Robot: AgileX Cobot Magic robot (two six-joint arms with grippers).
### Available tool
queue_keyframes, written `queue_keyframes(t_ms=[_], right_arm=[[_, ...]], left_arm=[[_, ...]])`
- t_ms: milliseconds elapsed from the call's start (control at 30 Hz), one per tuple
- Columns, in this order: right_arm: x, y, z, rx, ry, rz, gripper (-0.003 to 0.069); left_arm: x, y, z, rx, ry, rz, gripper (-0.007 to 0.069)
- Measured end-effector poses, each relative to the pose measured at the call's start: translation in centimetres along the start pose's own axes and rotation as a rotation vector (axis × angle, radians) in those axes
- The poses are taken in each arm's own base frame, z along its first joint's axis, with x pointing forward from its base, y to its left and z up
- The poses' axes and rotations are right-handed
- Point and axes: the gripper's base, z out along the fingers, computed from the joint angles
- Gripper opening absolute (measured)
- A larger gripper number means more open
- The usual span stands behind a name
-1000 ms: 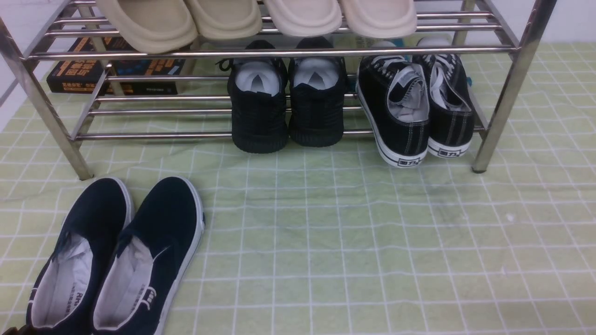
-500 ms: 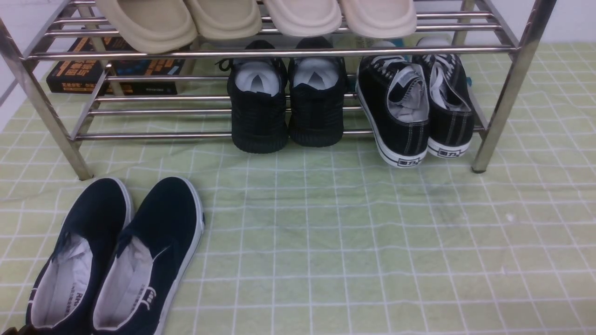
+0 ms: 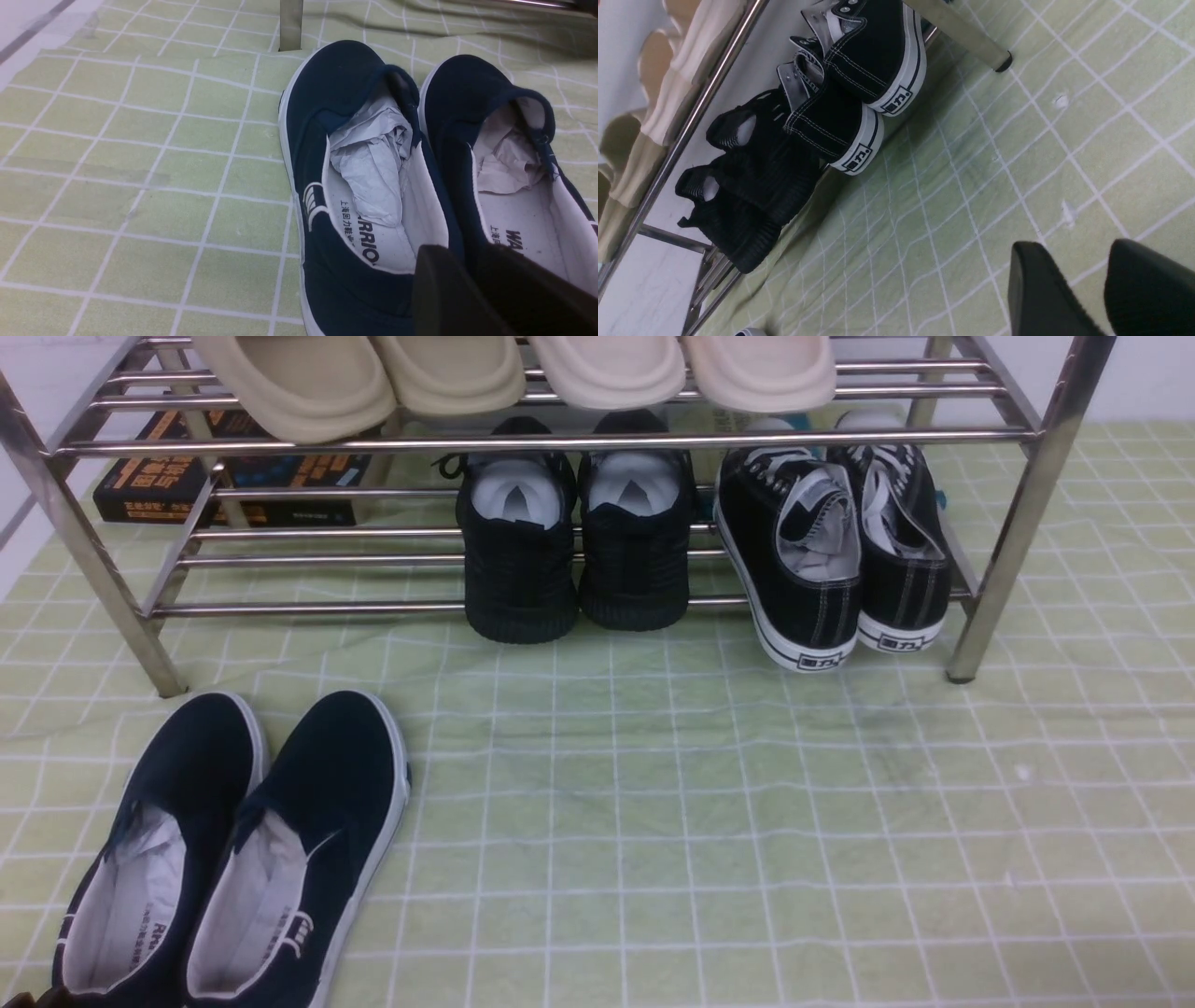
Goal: Take the shoes off the shelf with your hand from the green coffee tablecloth.
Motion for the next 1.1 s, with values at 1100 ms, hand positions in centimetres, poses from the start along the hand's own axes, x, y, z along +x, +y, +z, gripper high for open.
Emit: queue_keyframes(t_ms=[1100], right_arm=[[-9.1,14.4,14.4,0.148,0.941,-0.600,-0.0006]], left_arm=[[0.0,0.0,0.0,0.000,0.000,0.000,0.0179]])
